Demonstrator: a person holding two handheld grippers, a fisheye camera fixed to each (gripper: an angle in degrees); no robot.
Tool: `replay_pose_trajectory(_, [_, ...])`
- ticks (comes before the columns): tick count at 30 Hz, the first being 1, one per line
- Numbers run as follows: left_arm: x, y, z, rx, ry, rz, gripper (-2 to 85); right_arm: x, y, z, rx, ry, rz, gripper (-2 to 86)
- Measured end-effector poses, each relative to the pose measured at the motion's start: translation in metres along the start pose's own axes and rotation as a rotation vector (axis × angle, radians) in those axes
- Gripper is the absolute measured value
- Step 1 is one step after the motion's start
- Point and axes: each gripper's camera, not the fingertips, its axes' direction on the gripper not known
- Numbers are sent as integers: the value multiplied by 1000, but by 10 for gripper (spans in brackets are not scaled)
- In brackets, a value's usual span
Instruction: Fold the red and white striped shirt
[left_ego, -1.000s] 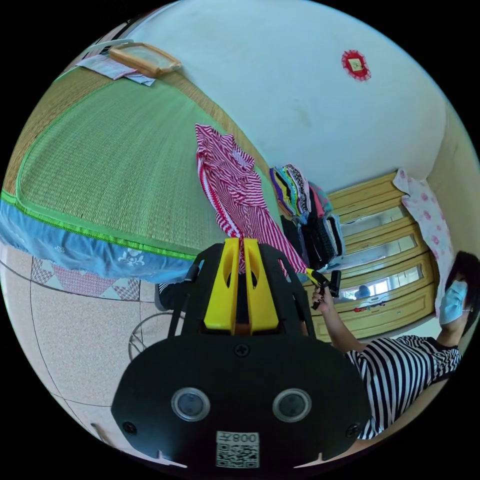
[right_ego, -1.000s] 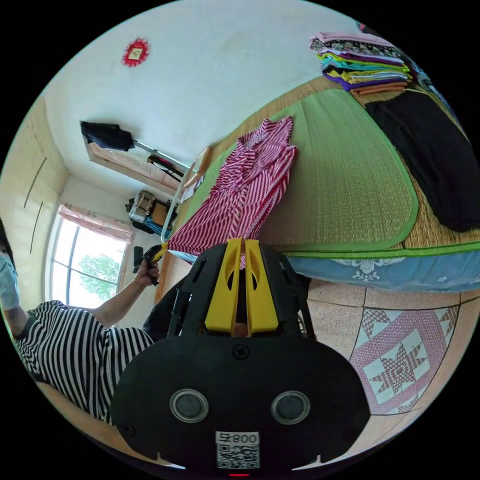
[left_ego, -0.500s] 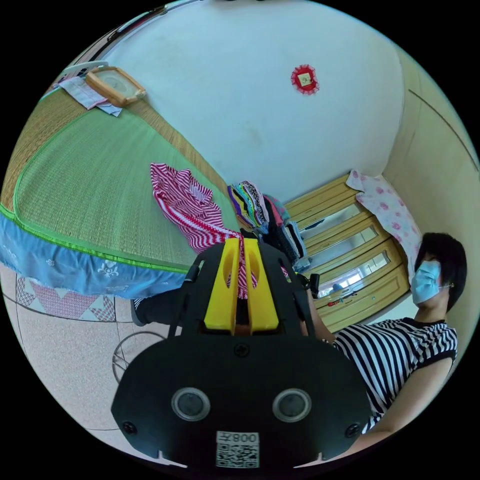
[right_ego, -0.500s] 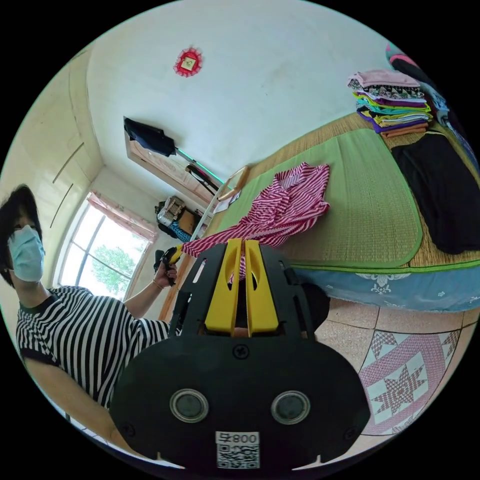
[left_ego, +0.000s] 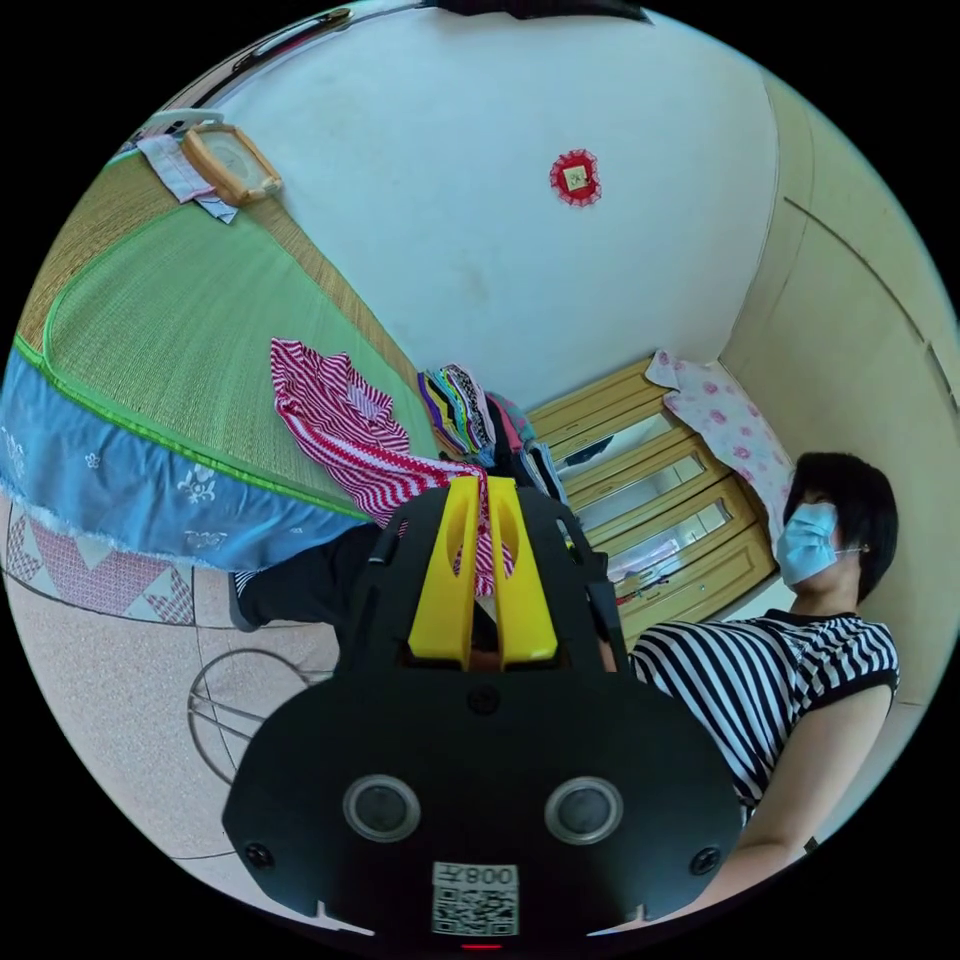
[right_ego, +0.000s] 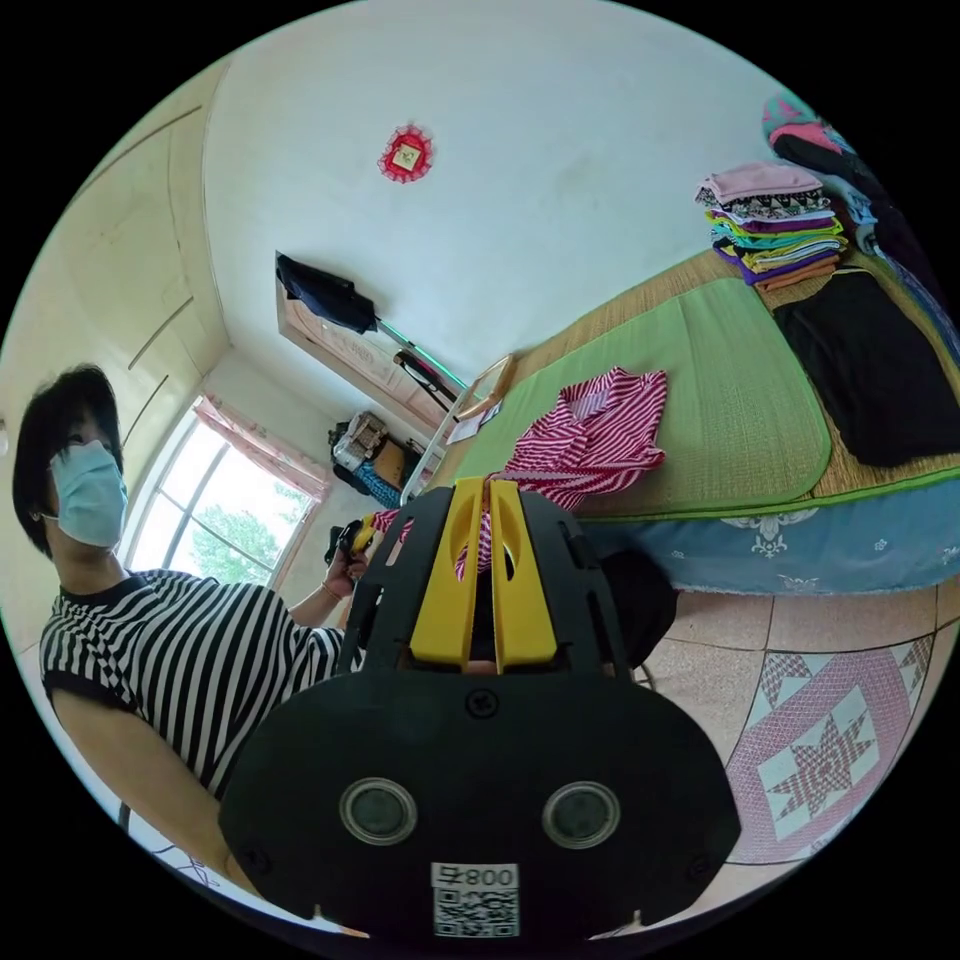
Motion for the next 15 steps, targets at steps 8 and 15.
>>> replay_pose_trajectory(8, [9,25,-15,15,43,-22,14,-10,16,-14,8,12,5,7])
replay_pose_trajectory(15, [16,28,-24,35,75,-25,13,-14,24,-29,35,22,4,7])
